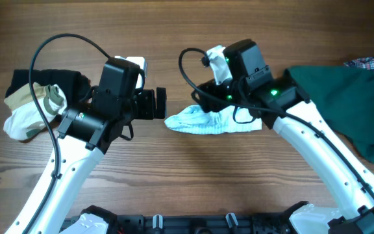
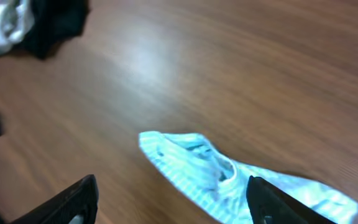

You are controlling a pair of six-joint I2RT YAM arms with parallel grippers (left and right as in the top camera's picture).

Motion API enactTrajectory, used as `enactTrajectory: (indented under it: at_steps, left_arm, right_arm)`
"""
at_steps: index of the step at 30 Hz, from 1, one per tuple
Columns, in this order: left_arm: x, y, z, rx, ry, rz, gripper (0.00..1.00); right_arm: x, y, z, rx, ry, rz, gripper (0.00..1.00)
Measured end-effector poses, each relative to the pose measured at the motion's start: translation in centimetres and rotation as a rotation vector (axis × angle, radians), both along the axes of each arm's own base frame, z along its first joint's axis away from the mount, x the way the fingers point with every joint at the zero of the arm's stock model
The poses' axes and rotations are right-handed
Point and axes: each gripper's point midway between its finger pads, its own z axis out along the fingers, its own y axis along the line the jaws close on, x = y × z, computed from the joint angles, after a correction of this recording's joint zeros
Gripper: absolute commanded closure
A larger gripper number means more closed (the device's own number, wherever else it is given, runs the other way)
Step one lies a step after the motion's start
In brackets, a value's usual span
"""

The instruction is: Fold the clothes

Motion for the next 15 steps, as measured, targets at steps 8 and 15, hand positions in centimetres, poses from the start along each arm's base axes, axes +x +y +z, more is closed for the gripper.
enactTrajectory:
  at_steps: [8,15]
  left_arm:
    - [0.1,0.0,-0.3,0.003,0.01,0.009,0.09]
    - [0.1,0.0,-0.9,0.016,0.03,0.004,0.04]
  right_arm:
    - [0.6,-3.7,-3.2,-0.054,0.154,-0.203,0.35]
    - [0.6,-3.8,-14.5,-0.229,0.418,-0.207,0.48]
